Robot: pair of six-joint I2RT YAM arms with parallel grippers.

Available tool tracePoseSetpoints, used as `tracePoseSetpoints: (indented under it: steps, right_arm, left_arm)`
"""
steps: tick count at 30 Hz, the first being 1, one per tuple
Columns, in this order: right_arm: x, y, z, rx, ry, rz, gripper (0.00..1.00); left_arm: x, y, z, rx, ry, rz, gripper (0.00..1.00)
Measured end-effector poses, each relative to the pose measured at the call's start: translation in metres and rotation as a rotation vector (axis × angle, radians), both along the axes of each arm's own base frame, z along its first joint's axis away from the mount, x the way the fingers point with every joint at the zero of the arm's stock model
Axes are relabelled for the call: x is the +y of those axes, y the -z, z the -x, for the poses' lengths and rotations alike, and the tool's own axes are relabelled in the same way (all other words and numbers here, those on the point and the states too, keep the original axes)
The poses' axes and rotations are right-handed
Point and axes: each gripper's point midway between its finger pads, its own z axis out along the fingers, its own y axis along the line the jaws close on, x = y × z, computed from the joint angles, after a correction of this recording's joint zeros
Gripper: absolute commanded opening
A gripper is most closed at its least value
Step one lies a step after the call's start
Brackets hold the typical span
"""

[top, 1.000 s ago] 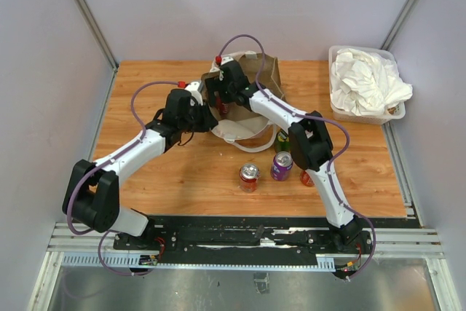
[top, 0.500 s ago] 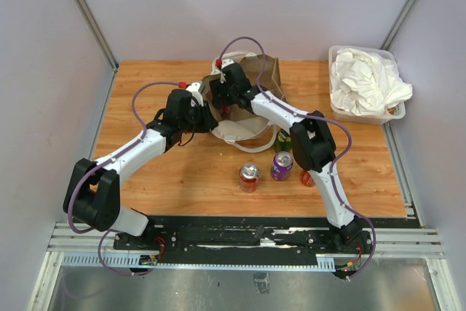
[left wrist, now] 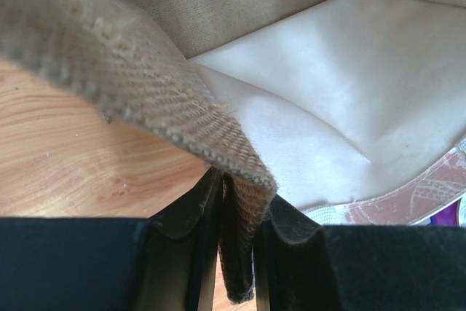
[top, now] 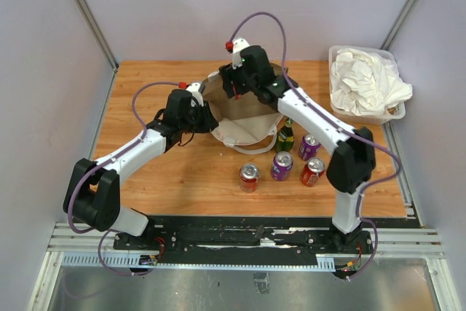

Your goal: Take the beverage out of the canvas bag

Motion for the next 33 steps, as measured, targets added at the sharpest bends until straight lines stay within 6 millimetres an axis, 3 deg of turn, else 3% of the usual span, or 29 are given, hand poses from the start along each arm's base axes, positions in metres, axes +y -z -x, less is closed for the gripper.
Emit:
tracePoseSetpoints:
  steps: [2,5,7,9,12,17,20,26,29,33]
  right_arm:
    - [-0.012,-0.041,0.013,-0.073,0.004,-0.018,0.01]
    - [-0.040,-0.100,0.049,-0.184,0.016,-0.047,0.01]
    - [-0.061,-0.122,0.072,-0.231,0.035,-0.059,0.01]
    - [-0.078,-0.132,0.097,-0.261,0.044,-0.061,0.01]
    - [-0.102,-0.124,0.139,-0.270,0.058,-0.032,0.01]
    - [-0.132,-0.084,0.216,-0.225,0.022,0.057,0.01]
    - [-0.154,-0.066,0.251,-0.194,0.005,0.069,0.01]
    - [-0.202,-0.045,0.288,-0.131,0.044,0.046,0.01]
    - [-0.213,-0.036,0.295,-0.109,0.051,0.059,0.01]
    - [-0.214,-0.013,0.300,-0.060,0.028,0.117,0.01]
  left_arm:
    - [0.000,0.000,0.000,0.002,-0.002,0.002,0.26]
    - [0.000,0.000,0.000,0.004,-0.009,0.006,0.26]
    - [0.000,0.000,0.000,0.006,-0.014,0.008,0.26]
    - [0.000,0.001,0.000,0.007,-0.018,0.013,0.26]
    - [0.001,0.003,0.000,0.013,-0.025,0.019,0.26]
    - [0.000,0.004,0.001,0.024,-0.035,0.030,0.26]
    - [0.001,0.005,0.003,0.039,-0.041,0.031,0.27]
    - [0.000,-0.004,0.000,0.065,-0.049,0.026,0.33]
    - [-0.002,-0.014,-0.003,0.065,-0.051,0.030,0.40]
    - [-0.004,-0.030,-0.008,0.053,-0.052,0.040,0.49]
